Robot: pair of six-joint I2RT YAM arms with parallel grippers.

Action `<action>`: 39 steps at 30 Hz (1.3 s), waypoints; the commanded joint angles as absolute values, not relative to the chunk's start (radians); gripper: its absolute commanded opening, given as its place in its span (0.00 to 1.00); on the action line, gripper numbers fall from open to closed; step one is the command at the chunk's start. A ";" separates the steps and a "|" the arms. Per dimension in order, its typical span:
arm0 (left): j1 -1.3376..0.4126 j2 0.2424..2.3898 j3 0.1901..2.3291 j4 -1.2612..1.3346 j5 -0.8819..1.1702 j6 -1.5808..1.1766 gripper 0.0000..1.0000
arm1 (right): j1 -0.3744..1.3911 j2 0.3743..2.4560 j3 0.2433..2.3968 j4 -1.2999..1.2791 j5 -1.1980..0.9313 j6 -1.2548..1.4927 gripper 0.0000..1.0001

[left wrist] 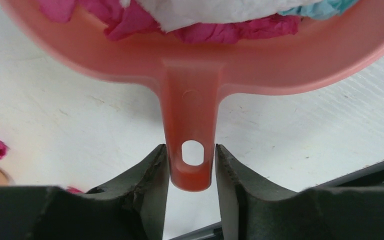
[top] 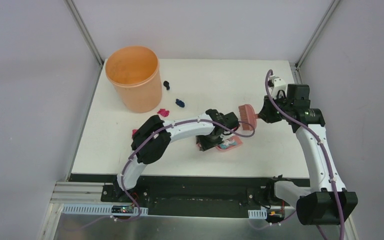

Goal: Sweep away the paper scraps from the table

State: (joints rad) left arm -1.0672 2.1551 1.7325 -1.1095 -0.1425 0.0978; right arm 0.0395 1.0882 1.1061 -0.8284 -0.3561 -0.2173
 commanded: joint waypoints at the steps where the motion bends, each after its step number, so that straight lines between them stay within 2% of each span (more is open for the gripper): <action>1: -1.071 2.034 1.650 -0.978 -0.171 0.091 0.47 | 0.024 1.109 1.151 -0.818 -0.303 -0.233 0.00; 4: -1.071 1.997 1.593 -0.924 -0.196 0.083 0.64 | 0.011 1.112 1.160 -0.819 -0.317 -0.217 0.00; 11: -1.072 1.915 1.535 -0.883 -0.182 0.078 0.64 | -0.014 1.109 1.169 -0.811 -0.272 -0.216 0.00; 17: -1.071 1.829 1.428 -0.769 -0.191 0.099 0.56 | -0.027 1.126 1.155 -0.800 -0.307 -0.211 0.00; 25: -1.069 1.882 1.442 -0.784 -0.131 0.118 0.39 | -0.028 1.148 1.158 -0.791 -0.313 -0.200 0.00; 28: -1.069 1.899 1.454 -0.798 -0.141 0.118 0.37 | -0.028 1.168 1.154 -0.784 -0.305 -0.200 0.00; 35: -1.070 1.933 1.473 -0.815 -0.134 0.122 0.39 | -0.026 1.221 1.165 -0.781 -0.342 -0.187 0.00; 39: -1.069 1.940 1.478 -0.817 -0.117 0.124 0.29 | -0.027 1.220 1.163 -0.776 -0.360 -0.180 0.00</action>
